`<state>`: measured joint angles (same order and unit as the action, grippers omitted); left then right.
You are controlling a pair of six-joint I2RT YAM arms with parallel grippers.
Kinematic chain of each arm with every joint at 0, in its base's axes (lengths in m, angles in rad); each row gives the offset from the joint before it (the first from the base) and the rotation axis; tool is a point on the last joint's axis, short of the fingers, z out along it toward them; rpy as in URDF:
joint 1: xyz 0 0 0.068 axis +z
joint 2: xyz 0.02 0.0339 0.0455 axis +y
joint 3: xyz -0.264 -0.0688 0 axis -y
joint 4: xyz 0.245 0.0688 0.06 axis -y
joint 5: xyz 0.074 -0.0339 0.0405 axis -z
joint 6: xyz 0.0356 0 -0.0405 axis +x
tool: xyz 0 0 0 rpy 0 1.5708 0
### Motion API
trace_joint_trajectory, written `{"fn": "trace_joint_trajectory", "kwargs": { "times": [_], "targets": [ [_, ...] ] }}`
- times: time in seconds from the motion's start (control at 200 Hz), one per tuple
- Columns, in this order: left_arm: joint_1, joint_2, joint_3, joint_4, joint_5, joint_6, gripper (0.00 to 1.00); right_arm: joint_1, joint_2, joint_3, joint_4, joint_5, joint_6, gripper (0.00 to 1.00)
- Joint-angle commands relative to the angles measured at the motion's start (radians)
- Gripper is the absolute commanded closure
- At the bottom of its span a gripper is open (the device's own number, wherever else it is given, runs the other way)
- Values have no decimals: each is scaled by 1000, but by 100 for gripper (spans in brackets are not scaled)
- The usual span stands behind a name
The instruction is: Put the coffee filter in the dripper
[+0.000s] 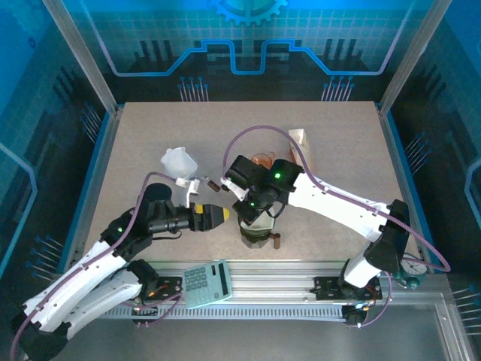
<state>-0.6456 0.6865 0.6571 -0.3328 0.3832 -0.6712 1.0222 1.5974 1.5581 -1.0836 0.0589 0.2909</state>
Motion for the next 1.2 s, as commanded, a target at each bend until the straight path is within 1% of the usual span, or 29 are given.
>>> {"fn": "trace_joint_trajectory", "kwargs": {
  "times": [0.0, 0.03, 0.11, 0.185, 0.235, 0.34, 0.415, 0.52, 0.64, 0.806, 0.916, 1.071, 1.196],
  "targets": [
    [-66, 6, -32, 50, 63, 55, 9, 10, -26, -22, 29, -13, 22, 92],
    [-82, 9, -36, 52, 63, 61, 8, 8, -30, -28, 35, -13, 23, 90],
    [-124, 24, -34, 48, 56, 82, 8, 8, -36, -39, 45, -11, 30, 87],
    [-161, 40, -32, 40, 31, 98, 14, 7, -40, -46, 51, -9, 38, 81],
    [-179, 56, -30, 30, 6, 104, 16, 7, -45, -51, 57, -10, 42, 76],
    [-193, 79, -34, 28, -26, 98, 28, 6, -58, -56, 64, -7, 49, 74],
    [-192, 83, -44, 47, -38, 85, 31, 4, -66, -56, 67, -7, 53, 74],
    [-193, 92, -63, 89, -37, 63, 30, 4, -73, -62, 73, -10, 58, 74],
    [-196, 111, -78, 131, -48, 41, 26, 1, -79, -76, 85, -13, 65, 74],
    [-201, 138, -88, 160, -76, 20, 21, 1, -83, -86, 91, -18, 68, 75],
    [-201, 146, -91, 162, -120, 6, 18, 1, -87, -93, 96, -22, 71, 75],
    [-202, 172, -81, 147, -179, -7, 19, -1, -90, -103, 103, -28, 76, 76],
    [-201, 185, -80, 148, -192, -13, 19, -1, -94, -105, 108, -31, 77, 76]
  ]
}}
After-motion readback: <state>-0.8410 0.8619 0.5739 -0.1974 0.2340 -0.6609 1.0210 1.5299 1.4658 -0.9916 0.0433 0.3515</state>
